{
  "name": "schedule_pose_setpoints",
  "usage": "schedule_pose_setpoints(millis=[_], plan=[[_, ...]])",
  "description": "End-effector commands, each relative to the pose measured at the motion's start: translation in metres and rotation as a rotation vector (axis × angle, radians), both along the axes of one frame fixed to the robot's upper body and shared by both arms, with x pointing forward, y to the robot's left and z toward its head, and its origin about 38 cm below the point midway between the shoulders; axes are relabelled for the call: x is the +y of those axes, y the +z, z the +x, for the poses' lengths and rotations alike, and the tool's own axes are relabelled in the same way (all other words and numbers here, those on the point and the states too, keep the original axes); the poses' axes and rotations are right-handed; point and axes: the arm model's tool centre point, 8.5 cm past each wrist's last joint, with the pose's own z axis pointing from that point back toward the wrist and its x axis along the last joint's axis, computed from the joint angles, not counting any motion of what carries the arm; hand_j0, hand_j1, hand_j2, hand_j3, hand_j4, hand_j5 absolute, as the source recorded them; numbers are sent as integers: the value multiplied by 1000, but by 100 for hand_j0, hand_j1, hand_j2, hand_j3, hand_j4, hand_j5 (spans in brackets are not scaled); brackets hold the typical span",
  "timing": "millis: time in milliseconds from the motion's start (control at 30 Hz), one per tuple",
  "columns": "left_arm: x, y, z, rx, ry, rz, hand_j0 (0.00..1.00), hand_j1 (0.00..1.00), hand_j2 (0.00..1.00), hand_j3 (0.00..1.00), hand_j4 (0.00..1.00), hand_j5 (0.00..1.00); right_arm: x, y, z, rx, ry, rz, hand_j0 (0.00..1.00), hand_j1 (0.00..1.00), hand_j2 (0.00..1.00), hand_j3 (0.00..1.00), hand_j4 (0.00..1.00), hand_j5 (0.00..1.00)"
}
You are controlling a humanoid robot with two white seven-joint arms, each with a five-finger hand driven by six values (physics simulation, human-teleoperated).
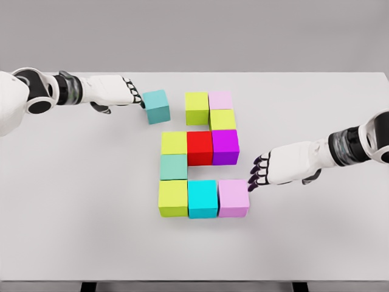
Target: Assemble the squares on the desktop into the number 2
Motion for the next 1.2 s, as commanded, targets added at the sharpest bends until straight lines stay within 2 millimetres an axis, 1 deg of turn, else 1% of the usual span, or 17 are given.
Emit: schedule_pose_setpoints(millis=[0, 167, 233, 333, 400, 500, 633, 900, 933, 1167], plan=[[-1, 0, 0, 0, -1, -3, 85, 85, 85, 85, 85, 85, -2, 0, 1, 1, -10, 0, 100, 100, 100, 100, 100, 100], [4, 0, 1, 2, 12, -2, 85, 85, 85, 85, 85, 85, -14, 1, -1, 0, -32, -11, 100, 100, 100, 100, 100, 100], [9, 0, 2, 2, 28, 0, 85, 85, 85, 85, 85, 85, -13, 1, -3, 2, -27, -12, 100, 100, 100, 100, 100, 100], [17, 2, 7, -1, 54, 8, 87, 87, 87, 87, 87, 87, -8, 1, -13, 8, 5, -8, 100, 100, 100, 100, 100, 100], [21, 2, 9, -1, 70, 11, 87, 87, 87, 87, 87, 87, -8, 1, -14, 9, 5, -7, 100, 100, 100, 100, 100, 100], [20, 3, 10, -4, 70, 11, 88, 88, 88, 88, 88, 88, -7, 0, -16, 15, 11, -6, 100, 100, 100, 100, 100, 100], [10, 0, 13, 2, 67, 5, 88, 88, 88, 88, 88, 88, -4, -1, -16, 17, 16, -3, 100, 100, 100, 100, 100, 100], [8, 3, 15, -3, 66, 0, 88, 88, 88, 88, 88, 88, 1, -2, -17, 19, 29, 3, 100, 100, 100, 100, 100, 100], [4, 3, 15, -4, 59, -3, 88, 88, 88, 88, 88, 88, 2, -2, -16, 20, 31, 4, 100, 100, 100, 100, 100, 100], [-5, 2, 17, -1, 53, -9, 88, 88, 88, 88, 88, 88, 4, -2, -16, 20, 33, 8, 100, 100, 100, 100, 100, 100]])
